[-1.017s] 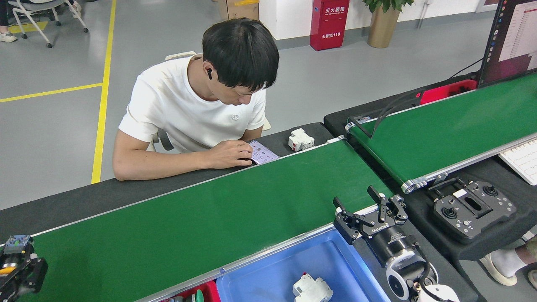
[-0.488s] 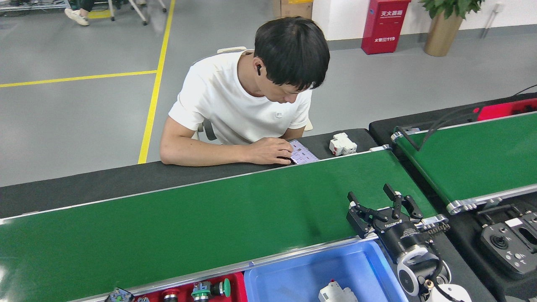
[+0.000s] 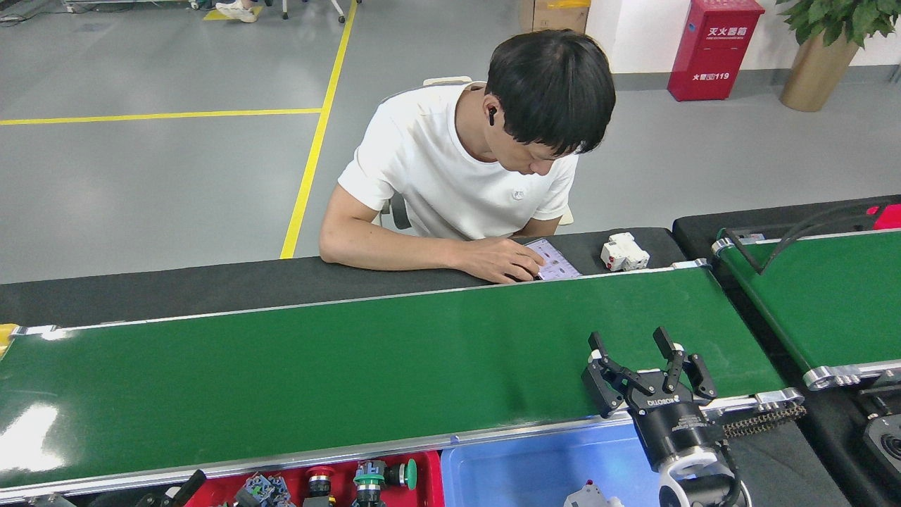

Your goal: Pick switch part from conveyor to tray

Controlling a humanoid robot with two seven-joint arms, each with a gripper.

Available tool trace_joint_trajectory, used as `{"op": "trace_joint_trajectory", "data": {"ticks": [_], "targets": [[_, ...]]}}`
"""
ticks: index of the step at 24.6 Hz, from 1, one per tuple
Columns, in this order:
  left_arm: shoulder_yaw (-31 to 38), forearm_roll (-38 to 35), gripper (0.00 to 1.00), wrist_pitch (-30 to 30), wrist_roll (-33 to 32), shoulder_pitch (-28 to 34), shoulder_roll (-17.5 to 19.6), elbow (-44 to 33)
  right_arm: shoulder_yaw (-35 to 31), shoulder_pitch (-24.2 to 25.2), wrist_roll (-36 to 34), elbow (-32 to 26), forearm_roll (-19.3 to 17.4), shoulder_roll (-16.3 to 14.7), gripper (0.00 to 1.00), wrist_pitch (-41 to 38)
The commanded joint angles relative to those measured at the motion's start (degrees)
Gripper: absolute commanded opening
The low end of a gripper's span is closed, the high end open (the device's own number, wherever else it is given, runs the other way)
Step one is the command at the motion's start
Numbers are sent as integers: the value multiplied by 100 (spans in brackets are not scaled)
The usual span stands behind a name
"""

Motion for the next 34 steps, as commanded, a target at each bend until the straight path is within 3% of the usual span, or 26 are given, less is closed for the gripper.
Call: {"op": "trace_joint_trajectory", "data": {"ticks": [1,4,6,12,15,20,22,28,34], "targets": [[550,71,100,-15,-253,-20,-314,-65,-98,5,-49,-215,-2,-23,99,15],[1113,449,100,-15,-754,-20,-701,-65,-265,110,-58,-364,-2,-23,99,15],[1298,897,100,12,-965,33,-754,-65,-283,224,-85,-382,-2,-32,99,15],[1210,906,100,310,-912,-20,-824,-65,-274,1024,-902,-391,7,-366,99,-47],[1008,643,100,512,-921,-143,-903,-65,-292,1270,-1025,-382,-2,-647,99,-47],[348,265,100,1216,-772,-187,-947,-65,-450,1288,-1034,-382,-55,-735,99,-117],[68,80,100,1400,-763,-301,-947,-65,-652,1332,-1025,-382,-221,-797,100,-503],[-443,-307,100,1884,-745,-477,-956,-65,-933,1482,-999,-382,-318,-779,100,-829],[-557,-324,100,1928,-684,-653,-930,-65,-1127,1596,-981,-382,-318,-753,100,-794]]}}
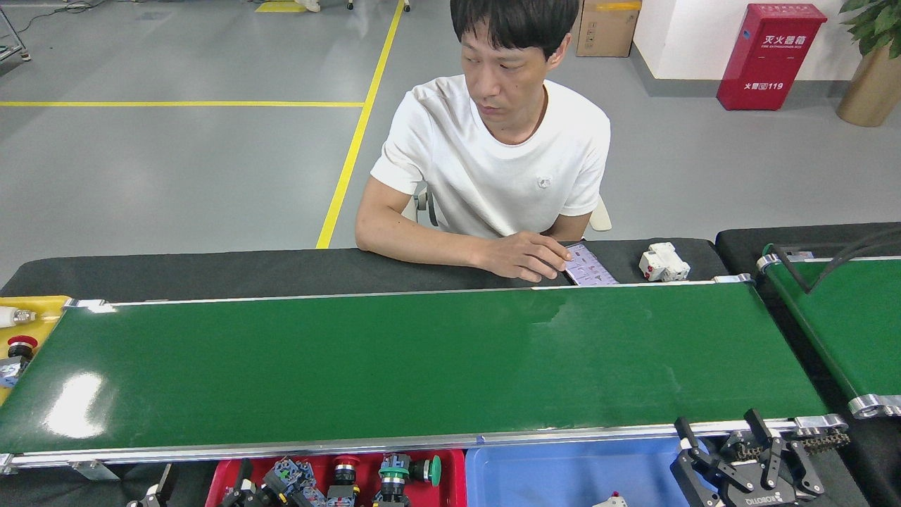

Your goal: Pick switch part from conveyor to tray

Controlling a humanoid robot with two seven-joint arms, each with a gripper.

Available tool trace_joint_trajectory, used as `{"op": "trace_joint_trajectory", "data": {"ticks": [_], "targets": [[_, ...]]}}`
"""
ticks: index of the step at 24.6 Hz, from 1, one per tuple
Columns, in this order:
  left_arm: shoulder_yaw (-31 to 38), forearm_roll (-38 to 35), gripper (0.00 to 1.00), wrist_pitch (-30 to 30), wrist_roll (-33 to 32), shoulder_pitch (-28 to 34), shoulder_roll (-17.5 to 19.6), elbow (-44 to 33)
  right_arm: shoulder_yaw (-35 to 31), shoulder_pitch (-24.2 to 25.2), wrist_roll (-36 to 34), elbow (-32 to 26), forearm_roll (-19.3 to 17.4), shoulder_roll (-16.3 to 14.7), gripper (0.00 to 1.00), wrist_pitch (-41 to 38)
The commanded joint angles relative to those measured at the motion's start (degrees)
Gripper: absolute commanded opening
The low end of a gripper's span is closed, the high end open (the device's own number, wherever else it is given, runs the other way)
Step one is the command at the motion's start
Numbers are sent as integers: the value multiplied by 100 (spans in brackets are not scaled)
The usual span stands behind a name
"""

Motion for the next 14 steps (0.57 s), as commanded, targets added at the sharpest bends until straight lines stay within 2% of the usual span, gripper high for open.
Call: {"op": "trace_joint_trajectory", "data": {"ticks": [1,14], "targets": [[-5,-10,100,45,48,-101,28,-65,-77,23,2,-88,-19,-1,100,16],[47,8,100,54,4,-163,19,-65,-85,32,55,-88,-19,-36,100,-45]]}}
